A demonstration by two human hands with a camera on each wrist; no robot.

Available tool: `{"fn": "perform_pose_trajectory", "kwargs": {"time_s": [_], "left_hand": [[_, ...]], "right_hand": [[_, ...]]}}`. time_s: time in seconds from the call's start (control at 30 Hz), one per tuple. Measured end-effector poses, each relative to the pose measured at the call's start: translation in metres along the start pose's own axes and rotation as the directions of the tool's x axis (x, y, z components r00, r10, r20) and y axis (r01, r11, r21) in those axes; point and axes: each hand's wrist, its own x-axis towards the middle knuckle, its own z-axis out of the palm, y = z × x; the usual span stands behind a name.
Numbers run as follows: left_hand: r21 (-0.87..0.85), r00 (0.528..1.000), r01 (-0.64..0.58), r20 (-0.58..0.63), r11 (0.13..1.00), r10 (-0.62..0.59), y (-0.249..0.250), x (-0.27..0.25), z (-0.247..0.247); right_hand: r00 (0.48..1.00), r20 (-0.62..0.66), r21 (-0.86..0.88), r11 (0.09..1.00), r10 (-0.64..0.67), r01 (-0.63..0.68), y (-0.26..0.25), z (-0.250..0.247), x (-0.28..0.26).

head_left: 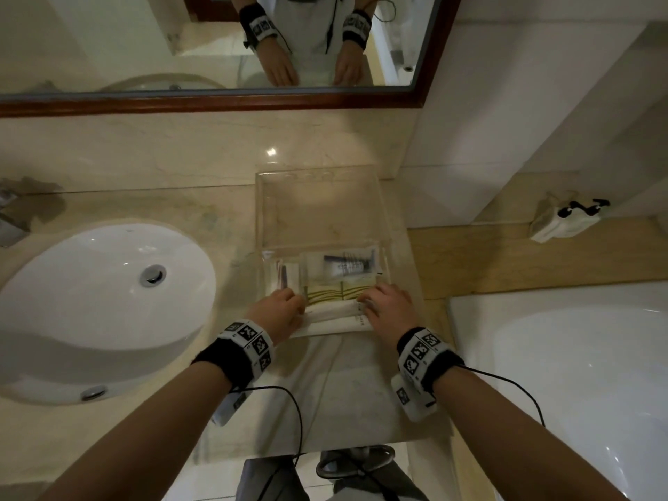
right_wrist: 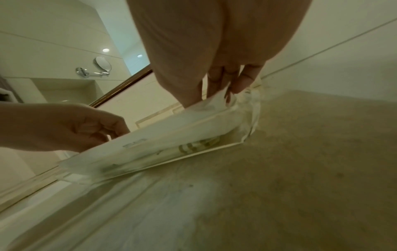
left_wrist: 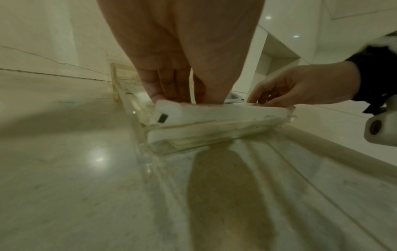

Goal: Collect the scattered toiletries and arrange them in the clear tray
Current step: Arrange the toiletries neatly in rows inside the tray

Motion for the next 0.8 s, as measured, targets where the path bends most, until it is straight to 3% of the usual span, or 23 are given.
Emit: {"fn": "perform_pose_trajectory", "kwargs": {"time_s": [0.13,0.3,0.47,0.8], "left_hand": [[0.032,0.999,0.053,0.008,0.998,-0.053,0.007,0.003,-0.002],[-0.048,0.985,-0.102,-0.148,0.994,0.094,0.000,-0.007,-0.003],[-0.028,0.952,-0.115,-0.289,0.993,0.102,0.001,-0.010,-0.020],[-0.063,0.980,0.026,-0.197,0.998,-0.038,-0.005,-0.007,-0.010]], "right_hand": [[0.999,0.033,0.007,1.000,-0.013,0.013,-0.002,-0.001,0.003],[0.996,0.019,-0.005,0.996,-0.088,0.088,0.001,-0.005,0.003],[0.989,-0.051,-0.028,0.990,-0.141,0.140,-0.002,-0.010,0.009],[0.962,-0.261,-0.052,0.997,-0.075,0.064,0.004,0.001,0.008]]}}
